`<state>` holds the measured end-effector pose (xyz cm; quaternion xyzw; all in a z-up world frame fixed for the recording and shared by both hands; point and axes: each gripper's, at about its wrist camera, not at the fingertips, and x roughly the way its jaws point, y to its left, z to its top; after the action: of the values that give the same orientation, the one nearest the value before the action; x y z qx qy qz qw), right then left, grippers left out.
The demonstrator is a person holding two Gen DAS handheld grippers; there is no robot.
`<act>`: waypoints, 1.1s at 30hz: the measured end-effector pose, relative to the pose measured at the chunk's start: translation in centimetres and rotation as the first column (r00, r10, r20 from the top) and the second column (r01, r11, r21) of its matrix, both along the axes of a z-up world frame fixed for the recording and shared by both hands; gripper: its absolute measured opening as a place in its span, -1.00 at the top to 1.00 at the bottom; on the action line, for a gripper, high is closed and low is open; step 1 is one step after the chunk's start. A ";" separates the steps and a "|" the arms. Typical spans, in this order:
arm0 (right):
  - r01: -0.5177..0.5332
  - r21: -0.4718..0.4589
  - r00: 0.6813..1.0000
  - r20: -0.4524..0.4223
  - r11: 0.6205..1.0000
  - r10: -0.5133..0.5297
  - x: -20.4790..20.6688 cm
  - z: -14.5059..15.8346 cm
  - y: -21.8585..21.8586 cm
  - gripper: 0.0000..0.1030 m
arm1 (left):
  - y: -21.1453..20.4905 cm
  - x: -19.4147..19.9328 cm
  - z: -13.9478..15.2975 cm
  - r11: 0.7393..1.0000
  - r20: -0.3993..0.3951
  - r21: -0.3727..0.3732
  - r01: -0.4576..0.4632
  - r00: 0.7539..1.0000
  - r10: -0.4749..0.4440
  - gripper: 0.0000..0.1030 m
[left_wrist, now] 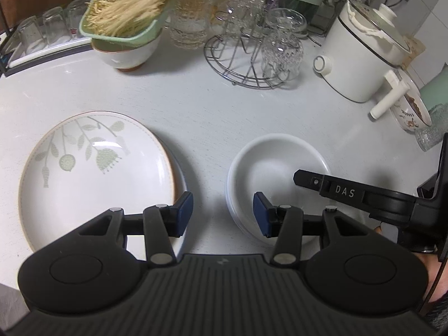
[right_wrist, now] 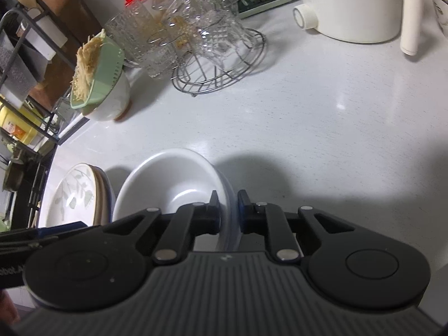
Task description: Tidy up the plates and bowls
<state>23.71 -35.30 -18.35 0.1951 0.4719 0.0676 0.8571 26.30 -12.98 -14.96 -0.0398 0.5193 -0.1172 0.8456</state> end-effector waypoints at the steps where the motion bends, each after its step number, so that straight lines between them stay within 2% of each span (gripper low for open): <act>1: 0.003 -0.006 1.000 0.001 1.000 -0.003 -0.1 0.1 -0.1 0.71 | -0.2 0.0 -0.1 1.000 -0.001 -0.002 0.007 1.000 -0.007 -0.04; 7: 0.028 -0.028 1.000 0.000 0.999 -0.028 -1.1 0.4 -1.0 0.71 | -1.5 0.0 -1.0 0.999 0.004 0.019 0.026 1.000 -0.026 -0.04; 17: 0.043 -0.049 0.999 -0.018 0.998 -0.043 -3.5 0.8 -2.1 0.71 | -2.6 -0.3 -2.4 0.998 -0.031 -0.032 0.055 0.998 -0.056 0.01; 23: 0.040 -0.061 0.999 -0.027 0.997 -0.041 -4.1 0.9 -2.0 0.71 | -3.9 -0.5 -3.3 0.995 -0.042 -0.041 0.095 0.994 -0.096 0.16; 33: 0.025 -0.084 0.999 -0.024 0.996 -0.027 -4.1 0.7 -1.6 0.71 | -2.8 -0.2 -4.7 0.996 -0.089 -0.064 0.054 0.994 -0.059 0.34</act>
<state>19.58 -36.92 -17.69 0.1659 0.4826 0.0342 0.8593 26.11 -15.83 -19.70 -0.0564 0.5541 -0.1552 0.8159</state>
